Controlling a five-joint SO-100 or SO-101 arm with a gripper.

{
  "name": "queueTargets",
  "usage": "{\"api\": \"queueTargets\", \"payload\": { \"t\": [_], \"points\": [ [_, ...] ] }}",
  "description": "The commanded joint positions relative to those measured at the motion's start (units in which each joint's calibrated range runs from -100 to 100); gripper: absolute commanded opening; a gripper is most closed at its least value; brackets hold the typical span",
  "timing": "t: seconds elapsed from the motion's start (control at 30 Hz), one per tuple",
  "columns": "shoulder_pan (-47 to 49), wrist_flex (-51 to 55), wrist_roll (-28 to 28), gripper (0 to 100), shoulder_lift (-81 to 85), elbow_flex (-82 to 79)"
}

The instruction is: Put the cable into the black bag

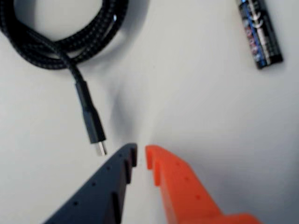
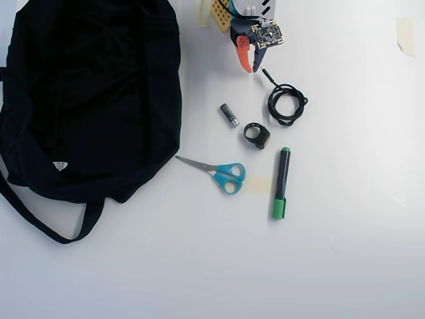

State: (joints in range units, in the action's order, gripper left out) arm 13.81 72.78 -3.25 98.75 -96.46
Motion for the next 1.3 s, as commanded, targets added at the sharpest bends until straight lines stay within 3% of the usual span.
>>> {"api": "queueTargets", "payload": {
  "t": [0.0, 1.27],
  "points": [
    [0.2, 0.2, -0.3, 2, 0.6, -2.8],
    [0.8, -0.8, -0.3, 2, -0.2, -2.8]
  ]
}}
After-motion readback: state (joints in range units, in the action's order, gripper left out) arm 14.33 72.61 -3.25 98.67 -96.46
